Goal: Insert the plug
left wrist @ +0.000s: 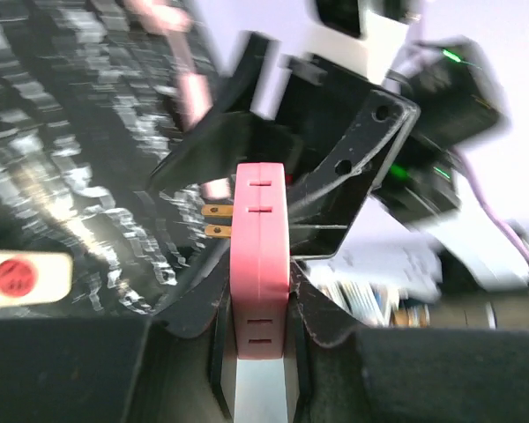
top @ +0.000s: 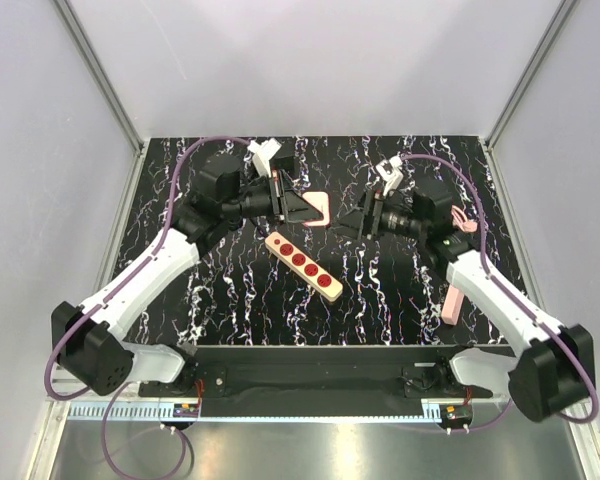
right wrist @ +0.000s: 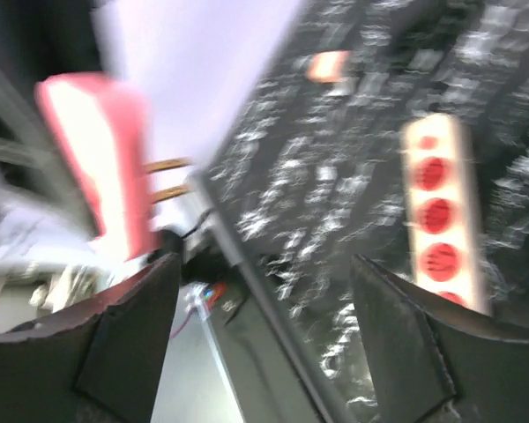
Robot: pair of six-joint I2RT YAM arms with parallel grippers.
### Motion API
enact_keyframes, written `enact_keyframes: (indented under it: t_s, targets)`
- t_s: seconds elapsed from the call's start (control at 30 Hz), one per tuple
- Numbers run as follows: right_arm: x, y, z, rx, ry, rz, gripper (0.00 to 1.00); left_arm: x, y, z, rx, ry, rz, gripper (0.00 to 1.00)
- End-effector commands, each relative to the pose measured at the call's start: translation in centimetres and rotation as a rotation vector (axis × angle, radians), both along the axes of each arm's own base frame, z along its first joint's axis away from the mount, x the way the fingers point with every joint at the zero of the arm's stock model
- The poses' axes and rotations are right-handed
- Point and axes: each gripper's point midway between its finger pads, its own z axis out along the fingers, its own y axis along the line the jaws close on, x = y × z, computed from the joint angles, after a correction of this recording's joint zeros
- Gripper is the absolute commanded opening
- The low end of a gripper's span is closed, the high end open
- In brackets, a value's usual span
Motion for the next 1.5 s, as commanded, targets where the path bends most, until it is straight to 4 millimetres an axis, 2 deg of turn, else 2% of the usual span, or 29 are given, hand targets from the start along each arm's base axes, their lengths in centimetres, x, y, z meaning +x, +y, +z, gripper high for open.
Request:
enact_keyframes:
  t_s: [0.0, 0.07, 0.1, 0.13, 0.23, 0.3, 0.47, 0.6, 0.73, 0.83, 0.9, 0.97, 1.0, 1.1, 1.23, 1.33, 1.43, 1.47]
  targets:
    - [-5.5, 0.8, 6.6, 0.217, -0.232, 0.264, 0.86, -5.0, -0.3, 5.1, -0.171, -0.263, -0.274, 0.00]
    - [-7.1, 0.8, 7.7, 0.268, -0.259, 0.345, 0.87, -6.5, -0.3, 5.8, -0.184, -0.308, -0.332, 0.00]
    - [-8.3, 0.6, 9.2, 0.317, -0.302, 0.391, 0.87, -7.2, -0.3, 6.2, -0.191, -0.326, -0.356, 0.00]
    - [-9.5, 0.4, 9.1, 0.324, -0.315, 0.448, 0.87, -7.5, -0.2, 6.4, -0.194, -0.342, -0.369, 0.00]
    - [-11.6, -0.3, 10.1, 0.349, -0.382, 0.504, 0.88, -9.1, -0.2, 7.3, -0.232, -0.379, -0.429, 0.00]
    - [-11.3, -0.2, 10.1, 0.329, -0.386, 0.483, 0.88, -10.2, -0.3, 8.2, -0.273, -0.410, -0.481, 0.00]
    - [-11.7, -0.5, 11.8, 0.325, -0.440, 0.473, 0.88, -12.0, -1.1, 8.2, -0.293, -0.426, -0.579, 0.00]
    - [-12.9, -0.9, 13.8, 0.334, -0.520, 0.503, 0.86, -12.4, -1.5, 7.9, -0.296, -0.426, -0.606, 0.00]
    - [-13.5, -1.1, 14.5, 0.334, -0.556, 0.516, 0.84, -12.8, -1.7, 7.7, -0.300, -0.419, -0.627, 0.00]
    - [-14.0, -1.3, 14.8, 0.342, -0.566, 0.534, 0.74, -12.9, -1.8, 7.6, -0.300, -0.417, -0.631, 0.00]
    - [-14.5, -1.4, 15.1, 0.354, -0.572, 0.548, 0.62, -12.8, -1.8, 7.5, -0.299, -0.414, -0.634, 0.00]
    - [-14.9, -1.5, 15.3, 0.360, -0.567, 0.560, 0.47, -12.8, -1.8, 7.3, -0.296, -0.409, -0.634, 0.00]
    - [-15.2, -1.7, 15.3, 0.364, -0.586, 0.566, 0.32, -12.7, -1.9, 7.2, -0.293, -0.414, -0.633, 0.00]
    - [-15.5, -1.8, 15.3, 0.366, -0.577, 0.565, 0.14, -12.5, -2.0, 6.9, -0.284, -0.405, -0.632, 0.00]
    - [-15.4, -1.8, 15.1, 0.366, -0.562, 0.546, 0.06, -12.2, -2.1, 6.6, -0.268, -0.391, -0.621, 0.00]
    - [-14.5, -1.6, 15.0, 0.353, -0.545, 0.498, 0.06, -11.7, -2.4, 6.1, -0.246, -0.388, -0.608, 0.00]
    - [-13.6, -1.3, 14.4, 0.333, -0.513, 0.471, 0.09, -11.3, -2.6, 5.9, -0.229, -0.372, -0.587, 0.00]
    - [-13.0, -1.2, 14.3, 0.326, -0.481, 0.447, 0.07, -10.9, -2.7, 6.1, -0.213, -0.406, -0.574, 0.00]
